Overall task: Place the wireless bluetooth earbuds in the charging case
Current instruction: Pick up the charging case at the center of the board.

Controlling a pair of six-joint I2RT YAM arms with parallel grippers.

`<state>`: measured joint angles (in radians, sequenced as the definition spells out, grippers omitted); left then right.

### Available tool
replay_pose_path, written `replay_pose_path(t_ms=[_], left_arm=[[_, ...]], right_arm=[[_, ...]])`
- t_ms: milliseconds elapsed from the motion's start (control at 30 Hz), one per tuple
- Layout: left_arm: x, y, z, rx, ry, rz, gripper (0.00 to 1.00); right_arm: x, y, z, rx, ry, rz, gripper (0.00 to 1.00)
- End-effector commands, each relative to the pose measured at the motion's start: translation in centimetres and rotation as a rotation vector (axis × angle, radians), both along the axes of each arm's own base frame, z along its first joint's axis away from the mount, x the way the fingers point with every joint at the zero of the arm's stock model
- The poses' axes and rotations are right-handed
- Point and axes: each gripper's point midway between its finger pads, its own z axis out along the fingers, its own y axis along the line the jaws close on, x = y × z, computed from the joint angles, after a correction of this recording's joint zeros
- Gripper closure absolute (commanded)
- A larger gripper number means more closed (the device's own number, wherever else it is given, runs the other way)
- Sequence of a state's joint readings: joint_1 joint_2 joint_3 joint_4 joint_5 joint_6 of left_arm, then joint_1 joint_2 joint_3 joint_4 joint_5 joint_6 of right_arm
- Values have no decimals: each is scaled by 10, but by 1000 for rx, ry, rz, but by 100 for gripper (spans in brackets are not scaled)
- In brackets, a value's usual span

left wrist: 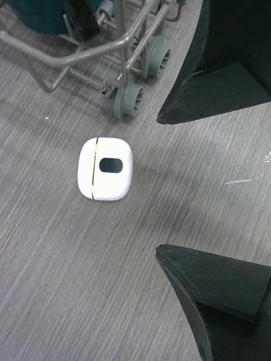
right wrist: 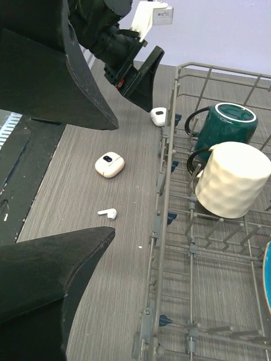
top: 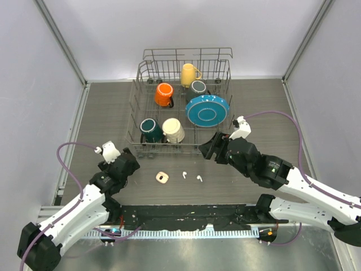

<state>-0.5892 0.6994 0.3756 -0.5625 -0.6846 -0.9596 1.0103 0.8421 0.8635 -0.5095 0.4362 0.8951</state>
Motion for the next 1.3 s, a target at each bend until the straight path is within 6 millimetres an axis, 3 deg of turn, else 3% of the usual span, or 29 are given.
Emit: replay_pose_path(t_ms=[0,200,467,967,1267], left_arm=[[20,-3,11,-56,-132,17,10],[34,2,7,-51,-154,10,13],[47,7,-17,-88,-30,6,12],[57,6,-19,-80,-41,-14,13],[56,12,-25,-67,-8,29,25]], right_arm=[[5,-7,13,5,-41,-30,25],[6,-8,12,-9,-43,-32,24],[7,-7,10,-19,-41,-28,23],[9,-12,5,-37,-36,-39,23],[10,-12,4,-38,-32,-39,22]])
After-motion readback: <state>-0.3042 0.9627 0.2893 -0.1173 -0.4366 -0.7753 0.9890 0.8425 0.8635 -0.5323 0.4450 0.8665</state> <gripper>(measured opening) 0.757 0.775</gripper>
